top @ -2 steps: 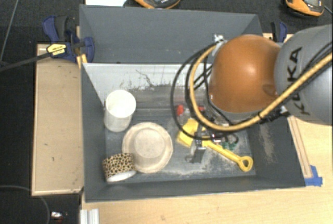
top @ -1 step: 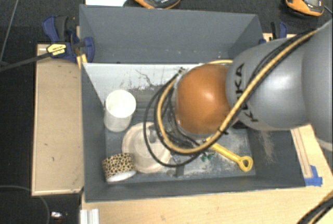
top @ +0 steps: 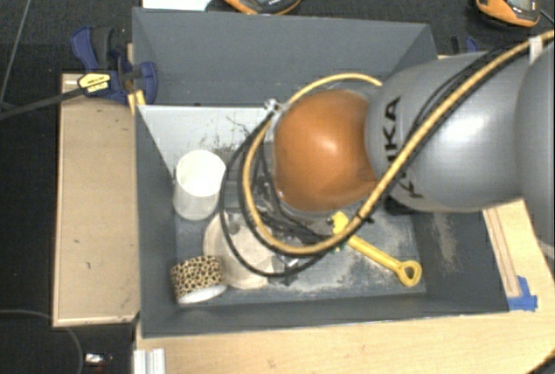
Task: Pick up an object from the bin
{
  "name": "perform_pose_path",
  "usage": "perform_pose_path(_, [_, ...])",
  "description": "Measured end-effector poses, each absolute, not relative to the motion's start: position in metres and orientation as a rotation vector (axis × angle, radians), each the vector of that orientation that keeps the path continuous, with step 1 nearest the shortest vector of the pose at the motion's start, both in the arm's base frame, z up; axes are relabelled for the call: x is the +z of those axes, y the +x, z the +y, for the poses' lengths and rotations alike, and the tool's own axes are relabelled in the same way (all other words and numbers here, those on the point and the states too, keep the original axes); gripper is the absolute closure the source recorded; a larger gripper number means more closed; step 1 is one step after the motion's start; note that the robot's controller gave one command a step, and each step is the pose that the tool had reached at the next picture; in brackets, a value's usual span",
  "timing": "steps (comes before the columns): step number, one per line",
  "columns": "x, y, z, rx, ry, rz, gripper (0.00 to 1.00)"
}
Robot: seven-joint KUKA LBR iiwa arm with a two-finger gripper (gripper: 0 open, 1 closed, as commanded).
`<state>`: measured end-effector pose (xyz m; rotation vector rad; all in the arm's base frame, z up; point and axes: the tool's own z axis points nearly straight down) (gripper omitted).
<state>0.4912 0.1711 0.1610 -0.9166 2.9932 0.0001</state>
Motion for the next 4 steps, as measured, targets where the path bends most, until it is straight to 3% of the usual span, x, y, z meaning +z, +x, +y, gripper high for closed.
perform_pose_path(1, [0.109,0.479,0.215,0.002,-0.857,3.020,0.00])
perform_pose_path(2, [0.073,0.485,0.247,-0.015,-1.879,2.491,0.00])
perform_pose_path(3, [0.070,0.489,0.238,-0.029,-0.729,3.069,1.00])
perform_pose_path(4, [0.070,0.491,0.237,-0.029,-0.418,3.125,1.00])
